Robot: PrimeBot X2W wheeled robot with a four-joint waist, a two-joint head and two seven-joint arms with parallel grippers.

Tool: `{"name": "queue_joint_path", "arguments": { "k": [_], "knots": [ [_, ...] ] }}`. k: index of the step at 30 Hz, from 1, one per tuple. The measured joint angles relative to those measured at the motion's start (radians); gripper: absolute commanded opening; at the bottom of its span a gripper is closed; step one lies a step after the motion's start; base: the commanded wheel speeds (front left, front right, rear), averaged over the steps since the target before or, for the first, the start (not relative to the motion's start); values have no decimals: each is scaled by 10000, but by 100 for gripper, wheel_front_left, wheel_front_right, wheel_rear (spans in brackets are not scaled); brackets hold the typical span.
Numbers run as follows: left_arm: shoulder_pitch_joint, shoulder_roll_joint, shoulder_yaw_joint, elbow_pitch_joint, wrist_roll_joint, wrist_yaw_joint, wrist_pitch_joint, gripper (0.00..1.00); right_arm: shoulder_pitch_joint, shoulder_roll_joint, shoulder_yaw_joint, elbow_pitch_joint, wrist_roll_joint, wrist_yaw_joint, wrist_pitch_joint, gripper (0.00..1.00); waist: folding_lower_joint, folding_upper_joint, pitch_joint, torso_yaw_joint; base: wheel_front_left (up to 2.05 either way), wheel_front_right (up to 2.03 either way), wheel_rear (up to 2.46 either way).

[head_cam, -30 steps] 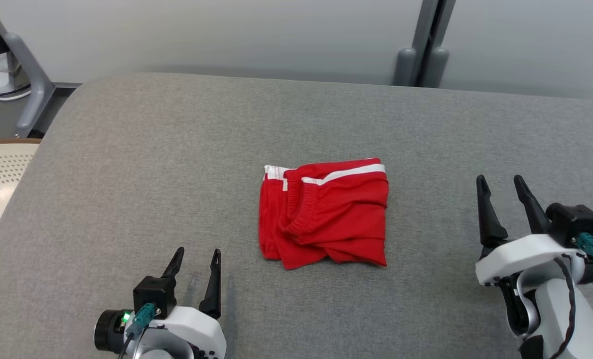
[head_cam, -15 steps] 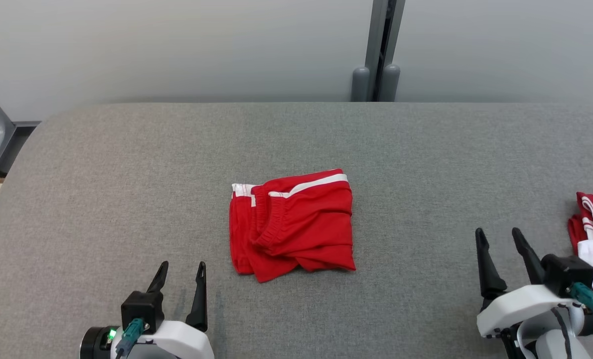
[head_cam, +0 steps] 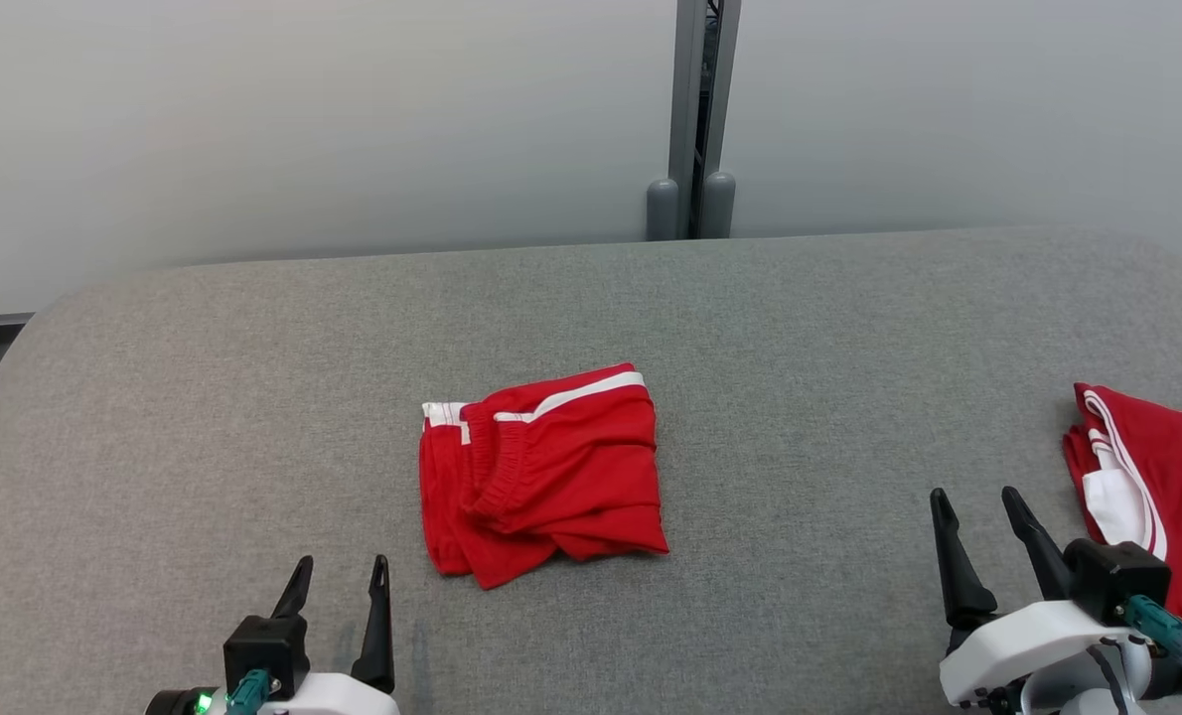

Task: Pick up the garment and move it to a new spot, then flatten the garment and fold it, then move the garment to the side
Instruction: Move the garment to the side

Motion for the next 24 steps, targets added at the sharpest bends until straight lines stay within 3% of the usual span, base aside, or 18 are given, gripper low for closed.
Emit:
{"name": "queue_joint_path", "arguments": {
  "k": [11, 24],
  "knots": [
    [-23, 0, -270, 23, -69, -17, 0, 100, -99, 2, 669, 341, 627, 0, 0, 100, 0, 0, 259, 419, 0, 0, 0],
    [-625, 2, -727, 105, -161, -105, 0, 100, -2403, 6, 2113, 2063, 1871, 0, 0, 100, 1, 0, 1316, 2188, 0, 0, 0]
  ]
}}
